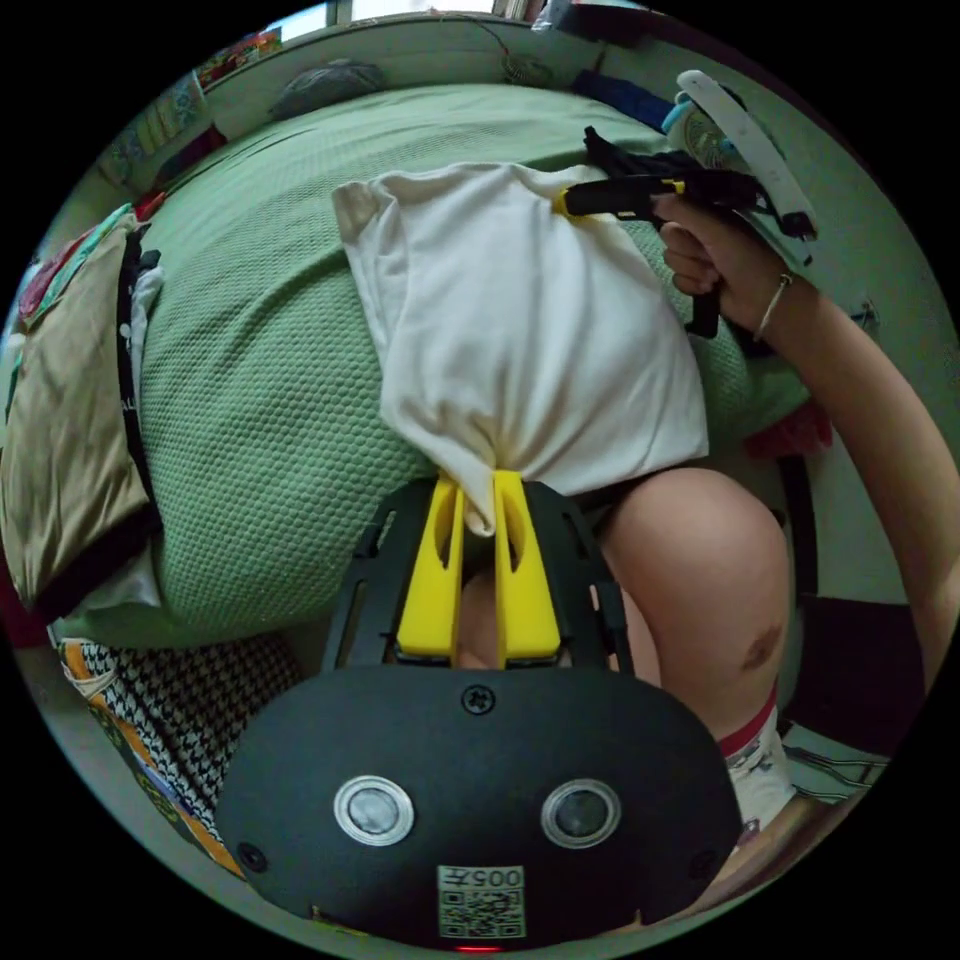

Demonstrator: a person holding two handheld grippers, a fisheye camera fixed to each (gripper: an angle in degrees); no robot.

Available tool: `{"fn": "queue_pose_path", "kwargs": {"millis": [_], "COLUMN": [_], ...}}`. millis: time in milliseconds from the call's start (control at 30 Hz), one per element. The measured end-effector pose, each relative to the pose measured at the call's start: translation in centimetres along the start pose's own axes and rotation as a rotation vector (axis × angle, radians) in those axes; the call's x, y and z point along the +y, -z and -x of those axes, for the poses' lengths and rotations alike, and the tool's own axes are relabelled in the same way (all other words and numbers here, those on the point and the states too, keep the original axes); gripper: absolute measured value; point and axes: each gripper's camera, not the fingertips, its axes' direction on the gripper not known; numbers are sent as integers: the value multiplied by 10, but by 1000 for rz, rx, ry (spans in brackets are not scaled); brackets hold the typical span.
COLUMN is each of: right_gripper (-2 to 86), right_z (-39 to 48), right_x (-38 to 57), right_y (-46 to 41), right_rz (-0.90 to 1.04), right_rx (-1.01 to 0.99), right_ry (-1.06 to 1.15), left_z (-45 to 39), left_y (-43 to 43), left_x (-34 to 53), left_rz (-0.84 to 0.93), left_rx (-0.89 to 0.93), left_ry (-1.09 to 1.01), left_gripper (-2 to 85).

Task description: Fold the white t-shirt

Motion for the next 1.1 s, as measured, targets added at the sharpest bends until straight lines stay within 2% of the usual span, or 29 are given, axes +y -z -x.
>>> {"fn": "queue_pose_path", "kwargs": {"millis": [200, 567, 900, 1033, 1100], "right_gripper": [2, 1, 3, 46, 59], "right_z": [-14, -33, -137, -195, -220], "right_x": [4, 7, -35, -62, -67], "right_y": [52, 152, 224, 204, 192], "right_rz": [-80, -196, -278, -166, -69], "right_rx": [-77, -1, 215, 389, 477], "right_ry": [-40, 23, -20, -171, -257], "left_z": [-19, -96, -196, -231, -254], "left_y": [7, 33, 44, 14, -26], "left_x": [-4, -17, -86, -123, -148], "left_rz": [-41, -190, -366, -365, -292], "left_rx": [77, 84, 192, 235, 214], "left_ry": [37, -63, -196, -131, -75], "left_gripper": [48, 48, 48, 48, 49]}}
